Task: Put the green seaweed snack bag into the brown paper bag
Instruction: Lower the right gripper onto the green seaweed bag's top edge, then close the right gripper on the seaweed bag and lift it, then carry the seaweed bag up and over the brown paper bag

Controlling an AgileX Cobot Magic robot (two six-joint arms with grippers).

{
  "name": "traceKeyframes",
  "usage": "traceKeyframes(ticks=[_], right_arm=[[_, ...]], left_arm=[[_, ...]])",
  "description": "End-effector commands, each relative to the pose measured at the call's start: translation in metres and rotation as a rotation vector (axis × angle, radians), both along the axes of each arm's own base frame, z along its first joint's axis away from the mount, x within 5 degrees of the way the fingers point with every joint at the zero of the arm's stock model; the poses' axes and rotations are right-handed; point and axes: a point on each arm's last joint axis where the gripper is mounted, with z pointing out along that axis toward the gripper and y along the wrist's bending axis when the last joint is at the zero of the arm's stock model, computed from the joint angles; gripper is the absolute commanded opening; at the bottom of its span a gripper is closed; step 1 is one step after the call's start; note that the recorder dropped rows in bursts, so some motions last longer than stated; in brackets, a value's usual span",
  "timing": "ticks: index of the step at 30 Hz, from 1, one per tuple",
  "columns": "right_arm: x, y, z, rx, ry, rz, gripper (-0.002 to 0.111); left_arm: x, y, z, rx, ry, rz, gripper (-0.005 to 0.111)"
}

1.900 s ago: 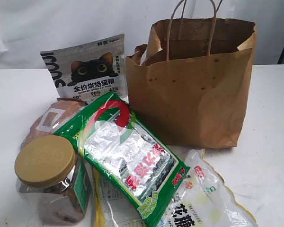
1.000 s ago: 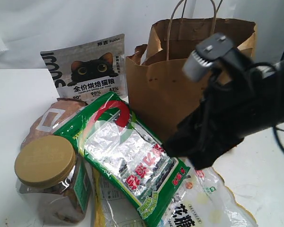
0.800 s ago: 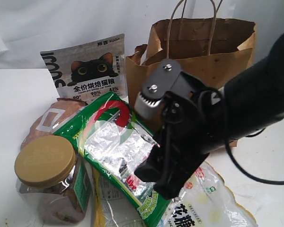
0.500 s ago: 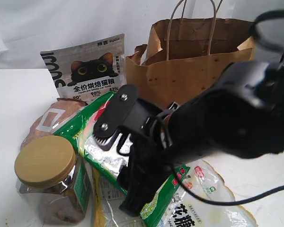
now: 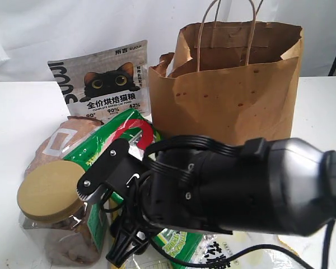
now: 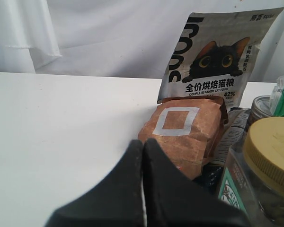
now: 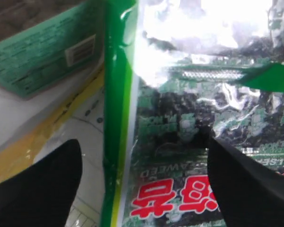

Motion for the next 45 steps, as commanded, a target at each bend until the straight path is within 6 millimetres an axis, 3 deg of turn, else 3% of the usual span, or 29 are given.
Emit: traceKeyframes(ticks=[1, 8, 11, 15, 20, 26, 34, 45], right_arm=[[0.01, 0.006, -0.009, -0.071, -0.055, -0.047, 0.068], [0.016, 0.006, -0.024, -0.126, -0.075, -0.077, 0.065], [0.014, 0.006, -0.028, -0.117, -0.046, -0.109, 0.054], [0.012, 0.004, -0.029, -0.1, -0.007, -0.204, 0.027], [0.007, 0.006, -0.021, -0.074, -0.013, -0.199, 0.001], [-0.002, 0.01, 0.018, 0.084, -0.051, -0.178, 0.0], [-0.011, -0.005, 0.079, 0.26, -0.12, -0.174, 0.0], [-0.036, -0.025, 0.172, 0.669, -0.263, 0.02, 0.0]], left_arm=[[0.0, 0.0, 0.002, 0.004, -0.013, -0.003, 0.0], [0.0, 0.0, 0.002, 0.004, -0.013, -0.003, 0.0], [0.0, 0.0, 0.002, 0.001, -0.013, -0.003, 0.0], [0.0, 0.0, 0.002, 0.001, -0.013, -0.003, 0.0], [0.0, 0.0, 0.002, 0.001, -0.013, -0.003, 0.0], [0.0, 0.0, 0.002, 0.003, -0.013, -0.003, 0.0], [0.0, 0.0, 0.002, 0.003, -0.013, -0.003, 0.0], [0.0, 0.0, 0.002, 0.001, -0.012, -0.003, 0.0]])
